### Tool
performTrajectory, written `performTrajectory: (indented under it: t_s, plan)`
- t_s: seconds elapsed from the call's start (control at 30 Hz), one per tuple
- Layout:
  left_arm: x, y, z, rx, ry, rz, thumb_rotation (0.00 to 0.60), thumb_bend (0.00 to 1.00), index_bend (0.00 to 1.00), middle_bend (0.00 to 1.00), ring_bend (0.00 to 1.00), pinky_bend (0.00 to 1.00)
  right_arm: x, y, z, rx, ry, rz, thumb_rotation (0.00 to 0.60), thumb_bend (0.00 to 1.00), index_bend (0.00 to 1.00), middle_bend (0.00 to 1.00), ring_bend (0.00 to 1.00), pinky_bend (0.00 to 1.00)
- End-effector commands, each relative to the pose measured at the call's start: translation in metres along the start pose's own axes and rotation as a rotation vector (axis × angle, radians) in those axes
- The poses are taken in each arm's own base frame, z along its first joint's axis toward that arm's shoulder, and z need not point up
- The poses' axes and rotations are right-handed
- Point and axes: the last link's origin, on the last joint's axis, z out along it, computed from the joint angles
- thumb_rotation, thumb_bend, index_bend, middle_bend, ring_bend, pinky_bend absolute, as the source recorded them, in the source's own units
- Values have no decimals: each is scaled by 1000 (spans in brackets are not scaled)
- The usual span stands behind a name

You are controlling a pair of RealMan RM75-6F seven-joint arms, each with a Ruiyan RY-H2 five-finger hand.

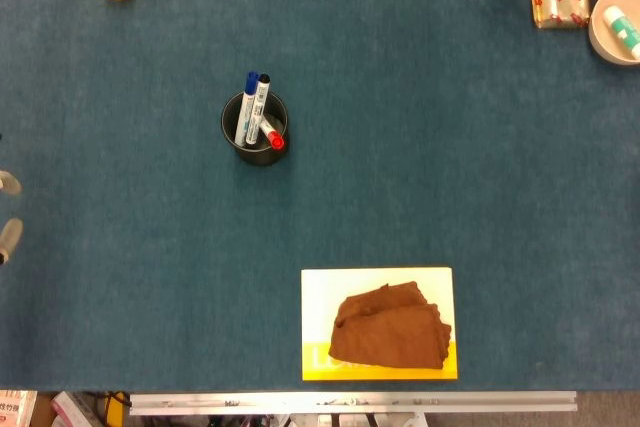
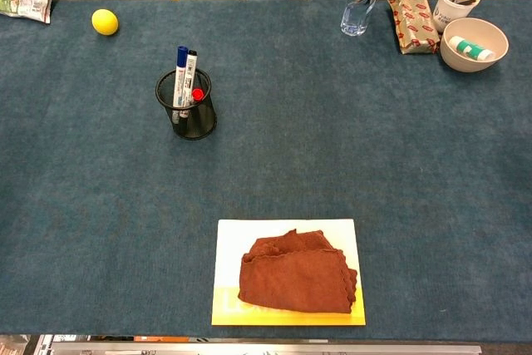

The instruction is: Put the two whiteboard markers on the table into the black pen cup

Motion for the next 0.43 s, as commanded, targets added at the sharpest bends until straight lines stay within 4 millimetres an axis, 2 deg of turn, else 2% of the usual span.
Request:
performTrajectory:
  t_s: [0.03,0.1,0.17,0.43]
  plan:
    - [0,0,0,7,-1,-4,600,246,191,166,124,301,0,1,0,-4,-3,4,600,0,290,274,266,386]
    - [-1,-1,0,9,5,-8,600,246,280,164,126,306,-1,1,0,-6,-10,5,600,0,284,274,266,386]
    - [-2,-1,1,13,3,-17,600,246,321,164,128,306,-1,2,0,-12,-18,8,600,0,283,274,266,386]
    - [-10,-4,3,25,-31,-15,600,246,316,177,129,306,1,6,2,-30,-19,22,600,0,284,274,266,386]
